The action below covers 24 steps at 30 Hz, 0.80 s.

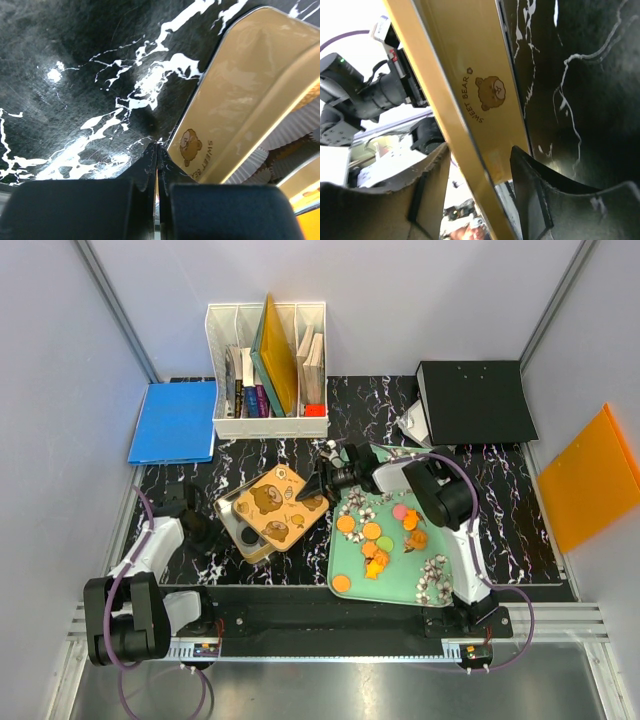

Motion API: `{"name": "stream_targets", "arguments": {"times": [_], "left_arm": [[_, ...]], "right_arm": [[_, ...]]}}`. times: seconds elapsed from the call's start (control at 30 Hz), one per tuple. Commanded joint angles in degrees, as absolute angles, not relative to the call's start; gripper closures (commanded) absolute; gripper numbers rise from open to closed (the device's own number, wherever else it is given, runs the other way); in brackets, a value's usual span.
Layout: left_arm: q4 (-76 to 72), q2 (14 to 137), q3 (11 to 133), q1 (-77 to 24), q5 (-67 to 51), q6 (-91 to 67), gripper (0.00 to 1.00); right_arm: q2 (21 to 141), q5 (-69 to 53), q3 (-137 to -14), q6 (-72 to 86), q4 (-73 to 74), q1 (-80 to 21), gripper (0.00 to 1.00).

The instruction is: Pack the cookies

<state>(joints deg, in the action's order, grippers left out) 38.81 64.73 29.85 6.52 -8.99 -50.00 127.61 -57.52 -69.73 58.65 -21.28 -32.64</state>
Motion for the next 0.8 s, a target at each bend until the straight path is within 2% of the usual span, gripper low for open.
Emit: {"name": "stream_targets", "arguments": {"times": [0.0,0.3,0.53,0.77], "left_arm": [[36.91,64.86,29.27,6.15,-10.81,-50.27,1.0],[36.21,64.86,29.36,5.28,-11.07,-51.33,1.0],[35.33,65.39,29.36,4.22,-11.51,-52.56,1.0],[34.98,65.65,29.36,3.34,-11.86,-52.82,1.0]], "right_arm": [[121.29,-52.83,-71.01,50.63,-10.13,-32.78,0.41],[117.6,-49.22,-73.2,46.24,-2.38,-32.96,0.37],[117.51,-47.64,-74.44,47.63,-1.14,-34.45,0.45],[119.44,-47.73,-77.43,48.87,-1.23,-37.44,0.36]]}}
